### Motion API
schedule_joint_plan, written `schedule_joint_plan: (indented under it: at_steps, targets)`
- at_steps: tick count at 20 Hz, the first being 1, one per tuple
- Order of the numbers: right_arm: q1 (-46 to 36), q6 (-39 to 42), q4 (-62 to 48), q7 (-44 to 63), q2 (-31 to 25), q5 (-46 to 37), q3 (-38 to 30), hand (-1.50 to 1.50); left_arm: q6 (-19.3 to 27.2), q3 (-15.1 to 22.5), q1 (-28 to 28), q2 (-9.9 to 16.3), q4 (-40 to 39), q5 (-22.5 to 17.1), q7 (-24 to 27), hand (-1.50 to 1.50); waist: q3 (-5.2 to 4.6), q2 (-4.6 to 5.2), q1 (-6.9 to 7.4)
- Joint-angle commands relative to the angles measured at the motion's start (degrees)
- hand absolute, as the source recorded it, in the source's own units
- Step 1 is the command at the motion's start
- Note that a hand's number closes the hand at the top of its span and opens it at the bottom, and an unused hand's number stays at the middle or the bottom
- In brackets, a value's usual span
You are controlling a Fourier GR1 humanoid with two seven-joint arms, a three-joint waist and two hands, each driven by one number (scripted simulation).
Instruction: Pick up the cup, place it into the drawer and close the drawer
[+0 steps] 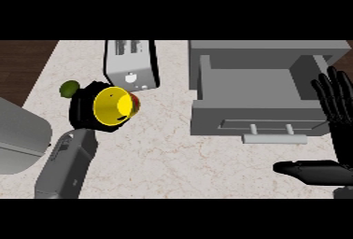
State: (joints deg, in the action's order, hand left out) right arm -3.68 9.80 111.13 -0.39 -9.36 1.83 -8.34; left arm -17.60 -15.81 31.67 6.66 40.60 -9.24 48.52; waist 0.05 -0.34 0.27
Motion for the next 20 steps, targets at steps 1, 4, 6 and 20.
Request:
schedule_joint_plan:
  at_steps: [1,4,6,20]
  targets:
    - [1.05,0.18,0.17,-1.21,0.38,-0.95,0.59,-1.50,2.16,3.41,0.08,-3.21,10.86,-0.15,-4.79,1.50,0.01,-0.03,0.23]
    - [2.50,0.04,1.35,-0.24,0.85,-1.38,1.24,-1.50,8.27,5.29,5.08,-5.22,15.32,0.85,-12.06,1.50,0.00,0.02,-0.06]
    - [0.07,1.00,-0.61,0.28,-0.83,0.88,-1.18,-1.50,11.24,8.61,5.54,-6.50,20.38,0.39,-17.00,1.50,0.01,-0.04,0.12]
    - [-2.85,2.80,-4.45,-0.63,-3.21,2.61,-4.47,-1.50,29.78,21.55,24.06,-6.65,13.49,-1.98,-28.69,1.50,-0.04,0.43,-1.25]
